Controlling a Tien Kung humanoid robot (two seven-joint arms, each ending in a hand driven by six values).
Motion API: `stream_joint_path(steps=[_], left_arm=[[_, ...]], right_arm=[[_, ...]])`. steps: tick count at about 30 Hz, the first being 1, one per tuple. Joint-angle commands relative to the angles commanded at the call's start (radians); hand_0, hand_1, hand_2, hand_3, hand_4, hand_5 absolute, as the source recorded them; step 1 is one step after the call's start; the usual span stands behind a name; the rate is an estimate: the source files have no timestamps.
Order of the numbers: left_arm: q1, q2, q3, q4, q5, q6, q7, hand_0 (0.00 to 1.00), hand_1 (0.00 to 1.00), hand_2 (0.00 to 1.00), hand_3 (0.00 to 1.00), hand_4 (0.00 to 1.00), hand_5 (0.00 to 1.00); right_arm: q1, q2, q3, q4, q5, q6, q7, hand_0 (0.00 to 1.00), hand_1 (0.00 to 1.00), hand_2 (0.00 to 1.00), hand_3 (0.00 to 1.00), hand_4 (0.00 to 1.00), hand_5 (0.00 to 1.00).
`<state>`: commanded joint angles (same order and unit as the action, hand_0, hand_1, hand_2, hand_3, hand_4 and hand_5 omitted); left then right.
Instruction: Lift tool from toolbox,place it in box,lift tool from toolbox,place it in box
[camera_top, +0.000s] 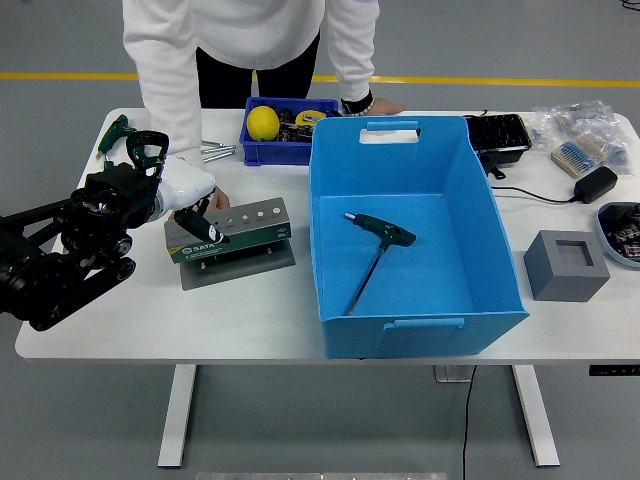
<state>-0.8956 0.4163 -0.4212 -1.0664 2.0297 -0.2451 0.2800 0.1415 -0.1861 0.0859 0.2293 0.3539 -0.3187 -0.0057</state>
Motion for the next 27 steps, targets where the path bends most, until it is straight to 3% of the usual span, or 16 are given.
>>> stream_joint_path(steps=[2, 3, 8, 9, 14, 15, 26, 27], left_arm=[[0.0, 0.0, 0.0, 0.0, 0.001, 0.007, -0.003, 0.751, 0.311, 0.289, 0.302, 0.959, 0.772], [0.001, 0.0, 0.001, 0.001, 0.001, 0.011, -0.004, 0.49, 0.24, 0.235, 0.257, 0.953, 0.757], [0.003, 0.0, 0.004, 0.006, 0.003, 0.029, -0.012, 0.49, 0.24, 0.235, 0.257, 0.953, 0.757], [0.003, 0.0, 0.005, 0.007, 0.003, 0.034, -0.016, 0.372, 0.179, 0.193, 0.204, 0.943, 0.685], [0.005, 0.0, 0.007, 0.012, 0.01, 0.066, -0.044, 0.372, 0.179, 0.193, 0.204, 0.943, 0.685], [0.005, 0.0, 0.007, 0.014, 0.011, 0.072, -0.049, 0.291, 0.152, 0.169, 0.158, 0.951, 0.557], [0.006, 0.0, 0.008, 0.04, 0.023, 0.15, -0.093, 0.263, 0.132, 0.151, 0.137, 0.954, 0.531], [0.007, 0.0, 0.007, 0.043, 0.024, 0.162, -0.098, 0.216, 0.095, 0.118, 0.107, 0.917, 0.401]], right_arm=[[-0.001, 0.0, 0.002, 0.0, -0.003, 0.0, -0.001, 0.703, 0.672, 0.721, 0.551, 0.788, 0.691], [-0.001, 0.0, 0.002, 0.0, -0.004, 0.0, -0.001, 0.703, 0.672, 0.721, 0.551, 0.787, 0.69], [-0.002, 0.001, 0.003, 0.0, -0.004, 0.0, -0.001, 0.703, 0.672, 0.721, 0.551, 0.787, 0.69], [-0.003, 0.001, 0.003, 0.0, -0.004, 0.0, -0.001, 0.703, 0.673, 0.721, 0.551, 0.787, 0.69], [-0.003, 0.001, 0.002, 0.0, -0.001, 0.0, 0.0, 0.703, 0.673, 0.721, 0.551, 0.787, 0.69], [-0.003, 0.001, 0.001, 0.0, 0.0, 0.0, 0.0, 0.702, 0.673, 0.721, 0.551, 0.787, 0.691], [0.0, 0.001, -0.003, 0.0, 0.006, 0.0, 0.001, 0.702, 0.673, 0.72, 0.551, 0.787, 0.69], [0.001, 0.001, -0.003, 0.0, 0.006, 0.0, 0.001, 0.703, 0.673, 0.72, 0.551, 0.787, 0.69]])
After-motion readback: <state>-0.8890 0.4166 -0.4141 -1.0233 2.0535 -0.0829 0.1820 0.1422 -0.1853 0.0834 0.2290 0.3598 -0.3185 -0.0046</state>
